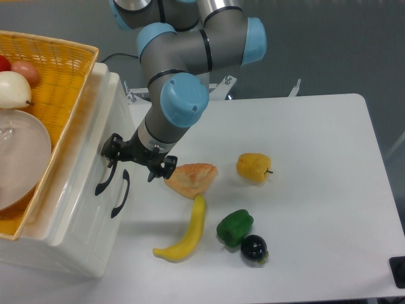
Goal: Slide open the top white drawer
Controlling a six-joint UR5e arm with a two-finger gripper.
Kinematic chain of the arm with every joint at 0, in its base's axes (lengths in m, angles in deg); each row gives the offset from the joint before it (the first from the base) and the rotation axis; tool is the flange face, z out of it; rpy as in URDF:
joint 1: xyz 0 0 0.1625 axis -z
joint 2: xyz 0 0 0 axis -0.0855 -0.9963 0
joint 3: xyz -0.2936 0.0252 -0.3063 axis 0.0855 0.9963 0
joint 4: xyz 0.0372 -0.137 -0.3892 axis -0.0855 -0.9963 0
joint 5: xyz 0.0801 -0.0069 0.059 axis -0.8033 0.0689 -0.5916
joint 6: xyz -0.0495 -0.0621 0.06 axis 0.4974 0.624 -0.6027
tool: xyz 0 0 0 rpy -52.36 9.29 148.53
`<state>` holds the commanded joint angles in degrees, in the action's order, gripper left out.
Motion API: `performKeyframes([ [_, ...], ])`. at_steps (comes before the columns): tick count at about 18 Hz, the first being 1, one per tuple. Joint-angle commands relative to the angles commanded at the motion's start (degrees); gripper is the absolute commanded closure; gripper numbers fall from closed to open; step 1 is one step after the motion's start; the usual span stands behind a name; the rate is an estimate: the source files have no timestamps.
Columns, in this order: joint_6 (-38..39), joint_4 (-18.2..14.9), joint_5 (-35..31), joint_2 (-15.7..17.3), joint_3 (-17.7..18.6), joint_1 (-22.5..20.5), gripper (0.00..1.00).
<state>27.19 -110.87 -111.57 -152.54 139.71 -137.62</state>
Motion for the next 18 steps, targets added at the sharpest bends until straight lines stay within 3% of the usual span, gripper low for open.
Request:
performKeyframes([
  [18, 0.26, -0.09, 0.00, -0.26, -0.09, 0.79, 0.00],
])
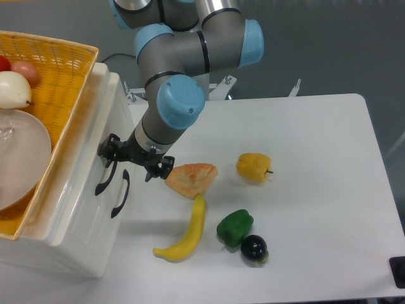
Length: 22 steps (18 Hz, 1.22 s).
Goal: Slide open the top white drawer
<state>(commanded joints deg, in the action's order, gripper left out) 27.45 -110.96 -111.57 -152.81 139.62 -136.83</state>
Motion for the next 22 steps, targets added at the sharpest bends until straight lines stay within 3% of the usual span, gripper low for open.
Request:
performKeyframes([
  [22, -0.35, 0.09, -0.09, -0.35, -0.53, -0.70, 0.00],
])
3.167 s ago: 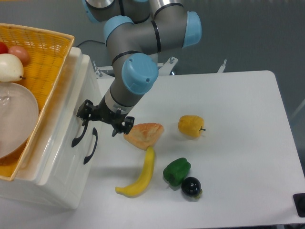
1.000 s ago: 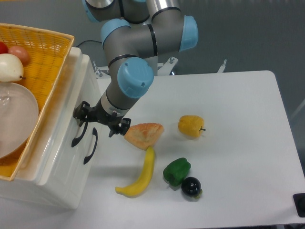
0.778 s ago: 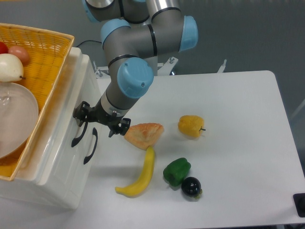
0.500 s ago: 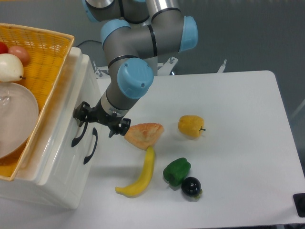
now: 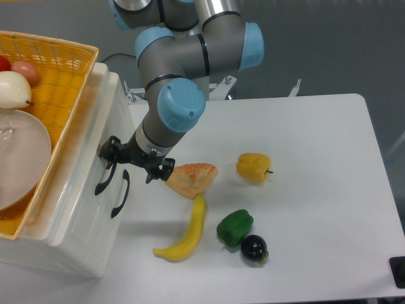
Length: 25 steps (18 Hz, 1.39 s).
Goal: Slide open the top white drawer
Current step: 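Pull the handle outward, sliding the upper drawer open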
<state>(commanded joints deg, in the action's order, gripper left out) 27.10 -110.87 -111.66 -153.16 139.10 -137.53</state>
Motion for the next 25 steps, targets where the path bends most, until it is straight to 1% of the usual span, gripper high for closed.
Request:
performKeyframes([
  [4, -0.09, 0.09, -0.17, -0.09, -0.09, -0.09, 0.00],
  [8, -0.09, -0.09, -2.02, -0.09, 0.00, -0.09, 0.00],
  [16, -0.09, 0.00, -2.20, -0.17, -0.35, -0.09, 0.00],
  [19, -0.26, 0.00, -2.20, -0.26, -0.88, -1.23, 0.00],
  [25, -0.26, 0.44, -2.29, -0.53, -0.97, -1.32, 0.00],
])
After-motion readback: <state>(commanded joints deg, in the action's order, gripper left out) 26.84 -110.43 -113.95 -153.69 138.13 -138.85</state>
